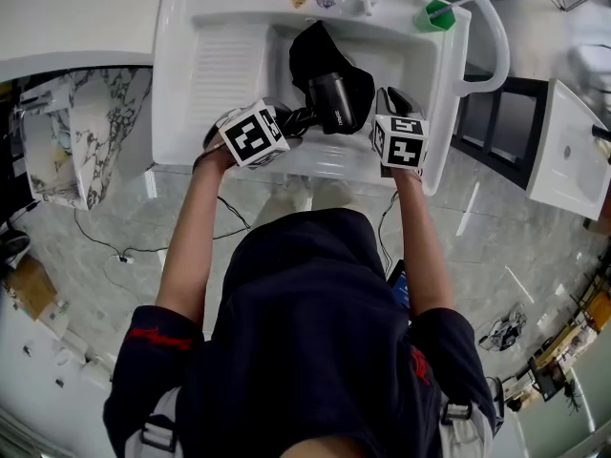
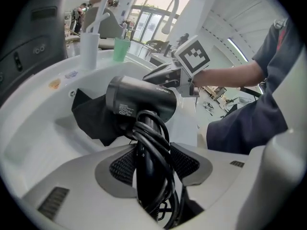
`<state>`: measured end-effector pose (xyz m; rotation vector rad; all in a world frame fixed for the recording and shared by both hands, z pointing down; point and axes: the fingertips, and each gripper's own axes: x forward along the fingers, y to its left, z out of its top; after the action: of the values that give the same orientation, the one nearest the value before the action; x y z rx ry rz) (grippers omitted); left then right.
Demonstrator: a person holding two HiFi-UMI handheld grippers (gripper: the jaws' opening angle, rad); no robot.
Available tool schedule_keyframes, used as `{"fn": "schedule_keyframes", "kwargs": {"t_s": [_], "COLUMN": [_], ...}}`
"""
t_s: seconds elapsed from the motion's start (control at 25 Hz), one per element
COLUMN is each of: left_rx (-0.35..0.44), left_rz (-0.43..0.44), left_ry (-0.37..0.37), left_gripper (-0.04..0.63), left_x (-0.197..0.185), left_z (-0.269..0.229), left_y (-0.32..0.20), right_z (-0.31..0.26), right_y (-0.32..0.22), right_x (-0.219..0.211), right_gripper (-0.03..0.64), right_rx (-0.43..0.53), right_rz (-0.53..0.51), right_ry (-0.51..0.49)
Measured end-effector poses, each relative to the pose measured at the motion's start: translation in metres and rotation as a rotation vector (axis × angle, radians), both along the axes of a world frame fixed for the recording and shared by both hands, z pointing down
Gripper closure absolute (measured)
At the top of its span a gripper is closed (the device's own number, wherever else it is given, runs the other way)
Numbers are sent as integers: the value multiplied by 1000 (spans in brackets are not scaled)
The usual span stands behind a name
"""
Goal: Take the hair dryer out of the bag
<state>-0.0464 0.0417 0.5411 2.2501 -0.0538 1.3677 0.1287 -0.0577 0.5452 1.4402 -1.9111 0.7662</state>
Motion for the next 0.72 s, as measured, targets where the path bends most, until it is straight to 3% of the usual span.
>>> {"fn": "schedule_keyframes", "kwargs": {"t_s": [0.28, 0.48, 0.72], "left_rx": [23, 31, 67], "left_rz": [-106, -274, -418], "left_ry": [-13, 27, -14], "left_gripper": [374, 374, 374], "left_x": [-22, -38, -68], "left_z": [-5, -11, -11], "left_y": [-8, -20, -30], "right_z": [-3, -5, -5], "right_y": [-6, -11, -17], "right_x": [-13, -26, -43], "right_gripper": [572, 572, 572], "right_rx": [3, 6, 8], "right_rz": [-50, -93, -170], "right_ry": [11, 27, 58]}}
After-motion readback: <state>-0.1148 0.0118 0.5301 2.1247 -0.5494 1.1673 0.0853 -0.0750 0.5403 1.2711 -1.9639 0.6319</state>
